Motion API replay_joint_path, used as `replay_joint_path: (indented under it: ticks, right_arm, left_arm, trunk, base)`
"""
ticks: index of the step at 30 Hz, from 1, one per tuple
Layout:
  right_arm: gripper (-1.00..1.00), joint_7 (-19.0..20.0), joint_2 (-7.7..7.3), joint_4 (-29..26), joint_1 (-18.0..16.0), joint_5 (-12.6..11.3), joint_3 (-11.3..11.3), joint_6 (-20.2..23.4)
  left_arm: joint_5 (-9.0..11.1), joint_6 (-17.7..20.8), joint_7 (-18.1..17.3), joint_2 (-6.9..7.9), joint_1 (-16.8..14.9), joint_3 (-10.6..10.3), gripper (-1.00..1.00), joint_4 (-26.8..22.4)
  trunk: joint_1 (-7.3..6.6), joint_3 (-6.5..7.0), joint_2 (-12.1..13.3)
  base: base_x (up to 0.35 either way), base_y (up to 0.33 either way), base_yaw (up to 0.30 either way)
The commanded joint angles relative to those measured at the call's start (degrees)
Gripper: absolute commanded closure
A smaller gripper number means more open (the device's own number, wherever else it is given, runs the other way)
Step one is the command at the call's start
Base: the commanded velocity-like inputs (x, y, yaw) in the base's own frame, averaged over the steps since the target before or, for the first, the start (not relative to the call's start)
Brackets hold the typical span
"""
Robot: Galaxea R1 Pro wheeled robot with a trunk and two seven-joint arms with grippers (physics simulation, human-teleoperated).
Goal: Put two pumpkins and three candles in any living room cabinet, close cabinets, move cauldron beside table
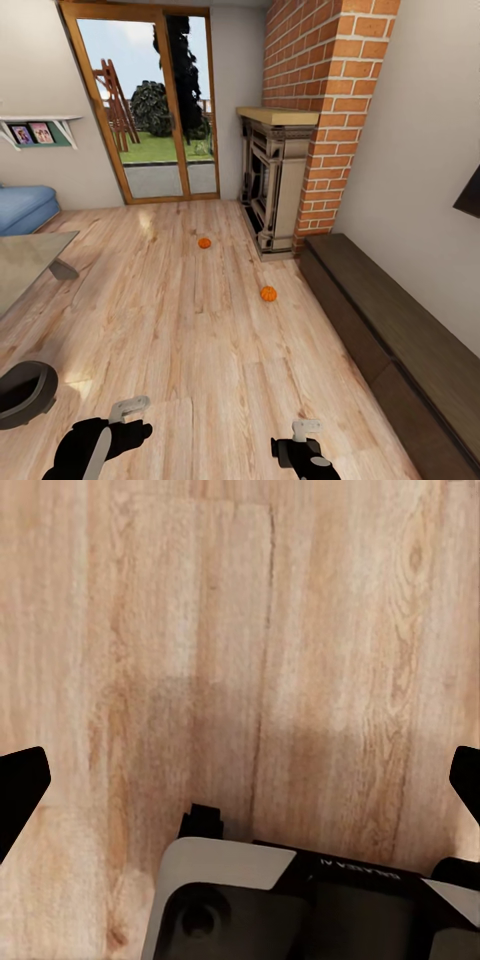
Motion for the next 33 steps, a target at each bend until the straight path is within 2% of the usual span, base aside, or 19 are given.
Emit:
replay_joint_path:
  ticks: [1, 5, 10, 11, 15, 18, 24, 28, 33]
  right_arm:
    - [-1.0, -0.01, 0.0, 0.02, 0.0, -0.09, -0.06, -0.2]
    - [-1.0, -0.08, 0.0, 0.47, 0.0, -0.2, -0.14, -0.33]
    - [-1.0, -0.56, -0.05, 0.78, 0.0, -0.29, -0.6, -0.13]
    - [-1.0, -0.65, -0.11, 0.81, 0.0, -0.32, -1.16, -0.11]
    - [-1.0, -0.67, -0.09, 0.81, 0.0, -0.46, -3.79, 0.08]
    - [-1.0, -0.65, -0.11, 0.78, 0.0, -0.48, -4.48, 0.19]
    - [-1.0, -0.64, -0.15, 0.75, 0.0, -0.26, -4.73, 0.22]
    - [-1.0, -0.57, -0.4, 0.82, 0.0, -0.14, -4.66, -0.32]
    - [-1.0, -0.66, -0.29, 2.86, 0.0, 0.06, -4.67, -1.45]
  left_arm:
    - [-0.01, -0.07, 0.0, -0.03, 0.0, -0.04, -1.0, 0.17]
    - [-0.02, -0.46, -0.03, -0.11, 0.03, 0.04, -1.0, 1.79]
    - [-0.05, -2.2, 0.05, -0.16, 0.02, 0.11, -1.0, 6.88]
    - [-0.05, -5.18, 0.1, -0.18, 0.01, 0.09, -1.0, 10.17]
    - [-0.21, -13.02, 0.45, -0.38, 0.0, -0.16, -1.0, 17.15]
    - [-0.15, -15.52, 0.5, -0.36, -0.01, -0.05, -1.0, 19.64]
    - [-0.24, -25.8, 0.7, -0.12, -0.03, 0.07, -1.0, 28.42]
    - [-0.25, -28.19, 0.66, 0.0, -0.02, 0.07, -1.0, 30.35]
    - [-0.29, -28.85, 0.52, -0.07, 0.0, -0.01, -1.0, 30.9]
  trunk:
    - [0.0, 0.1, 0.0]
    - [0.0, 0.48, 0.0]
    - [0.0, 0.96, 0.0]
    - [0.0, 1.05, 0.0]
    - [0.0, 1.44, 0.0]
    - [0.0, 1.67, 0.0]
    - [0.0, 1.83, 0.0]
    - [0.0, 1.84, 0.0]
    - [0.0, 1.84, 0.0]
  base:
    - [0.0, 0.001, 0.0]
    - [0.0, 0.0, 0.0]
    - [0.0, 0.0, 0.0]
    - [0.0, 0.0, 0.0]
    - [0.0, 0.0, 0.0]
    - [0.0, 0.0, 0.0]
    - [0.0, 0.0, 0.0]
    - [0.0, 0.0, 0.0]
    - [0.0, 0.0, 0.0]
